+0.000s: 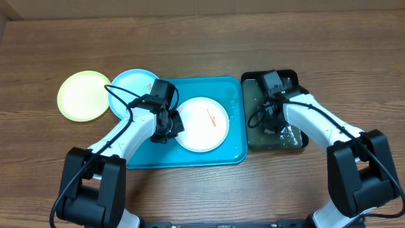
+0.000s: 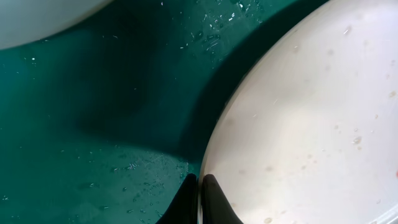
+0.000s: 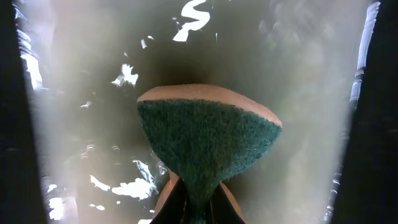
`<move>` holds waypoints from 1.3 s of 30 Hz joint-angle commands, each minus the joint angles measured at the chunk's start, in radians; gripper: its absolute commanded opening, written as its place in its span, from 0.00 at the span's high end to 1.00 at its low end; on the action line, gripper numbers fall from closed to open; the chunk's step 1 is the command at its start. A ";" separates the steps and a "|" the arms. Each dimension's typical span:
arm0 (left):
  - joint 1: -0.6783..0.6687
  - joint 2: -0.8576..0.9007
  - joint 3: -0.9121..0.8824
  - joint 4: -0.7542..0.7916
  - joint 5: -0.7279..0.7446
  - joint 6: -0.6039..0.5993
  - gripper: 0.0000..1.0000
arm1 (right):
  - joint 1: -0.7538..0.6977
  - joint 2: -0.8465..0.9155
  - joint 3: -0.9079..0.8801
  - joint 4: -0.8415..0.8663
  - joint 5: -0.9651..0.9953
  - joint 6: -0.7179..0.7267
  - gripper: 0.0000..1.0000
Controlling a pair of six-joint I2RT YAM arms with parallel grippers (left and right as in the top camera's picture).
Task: Clean dirty plates on tray and stack at the side
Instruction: 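Lift the sponge and carry it leftward over the white plate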
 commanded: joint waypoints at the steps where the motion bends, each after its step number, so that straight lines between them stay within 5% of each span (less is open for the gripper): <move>1: -0.008 0.008 0.014 0.003 -0.016 0.002 0.96 | 0.000 -0.032 0.093 -0.034 0.002 0.003 0.96; 12: -0.008 0.008 0.014 0.003 -0.016 0.002 0.96 | -0.002 -0.031 0.092 -0.045 -0.001 -0.031 0.96; 19: -0.008 0.016 0.014 0.006 -0.016 0.002 0.87 | -0.001 -0.031 0.092 -0.049 -0.001 -0.030 0.96; 39: -0.008 0.020 0.006 -0.013 -0.012 0.002 0.96 | -0.001 -0.032 0.108 -0.061 0.007 -0.031 0.96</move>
